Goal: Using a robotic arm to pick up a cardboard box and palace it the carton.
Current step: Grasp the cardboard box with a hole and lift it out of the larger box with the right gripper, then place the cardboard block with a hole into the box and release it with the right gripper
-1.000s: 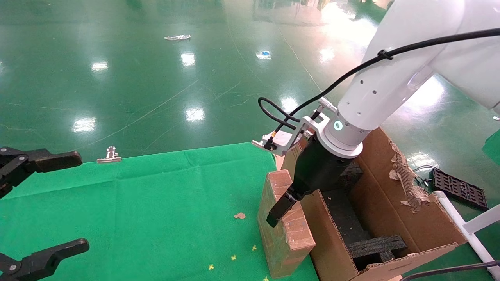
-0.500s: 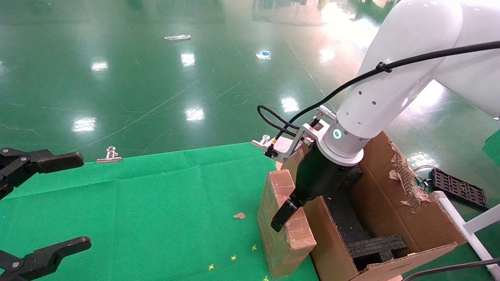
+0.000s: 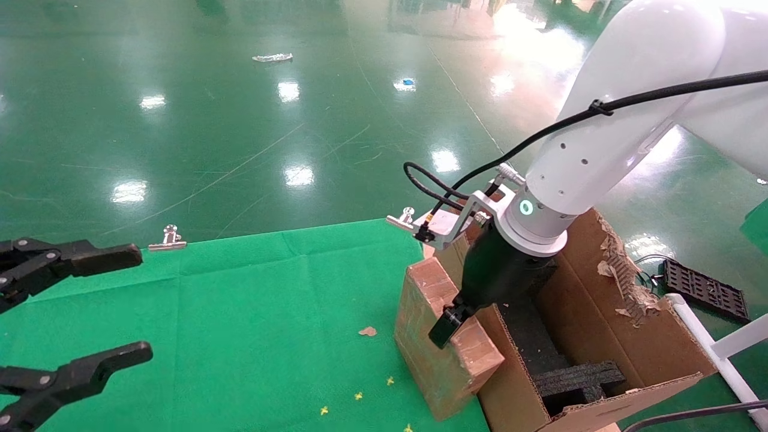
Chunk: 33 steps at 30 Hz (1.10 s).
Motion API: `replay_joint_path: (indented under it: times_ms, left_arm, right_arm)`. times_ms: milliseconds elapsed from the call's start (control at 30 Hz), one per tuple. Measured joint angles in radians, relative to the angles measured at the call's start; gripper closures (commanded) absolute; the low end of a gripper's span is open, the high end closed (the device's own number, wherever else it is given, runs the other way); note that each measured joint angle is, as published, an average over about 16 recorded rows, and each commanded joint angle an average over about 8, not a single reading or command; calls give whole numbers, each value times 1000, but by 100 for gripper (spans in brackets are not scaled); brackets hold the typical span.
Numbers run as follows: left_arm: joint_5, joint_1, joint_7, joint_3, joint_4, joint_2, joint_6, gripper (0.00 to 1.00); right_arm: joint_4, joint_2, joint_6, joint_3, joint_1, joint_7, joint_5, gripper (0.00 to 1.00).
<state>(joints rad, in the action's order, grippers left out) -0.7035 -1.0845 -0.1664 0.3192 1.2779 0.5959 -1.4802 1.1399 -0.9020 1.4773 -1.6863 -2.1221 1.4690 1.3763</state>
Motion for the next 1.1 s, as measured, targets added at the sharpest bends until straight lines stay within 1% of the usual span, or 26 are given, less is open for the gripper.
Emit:
replay_joint_path:
  times_ms: [200, 467, 700, 933, 967, 1100]
  left_arm:
    - [0, 0, 0, 0, 0, 0, 0, 100]
    - [0, 0, 0, 0, 0, 0, 0, 100]
    - [0, 0, 0, 1, 0, 0, 0, 100]
    - [1, 0, 0, 1, 0, 0, 0, 100]
    - [1, 0, 0, 1, 0, 0, 0, 98]
    - [1, 0, 1, 1, 0, 0, 0, 48]
  right_arm:
    - [-1, 40, -19, 33, -45, -59, -9, 100]
    - [-52, 150, -76, 118, -165, -215, -15, 100]
    - [-154, 248, -102, 156, -264, -326, 42, 100]
    - [-263, 310, -75, 132, -294, -365, 122, 100]
    - [-277, 316, -69, 127, -292, -366, 131, 100]
    - [-327, 337, -48, 104, -270, -366, 154, 100]
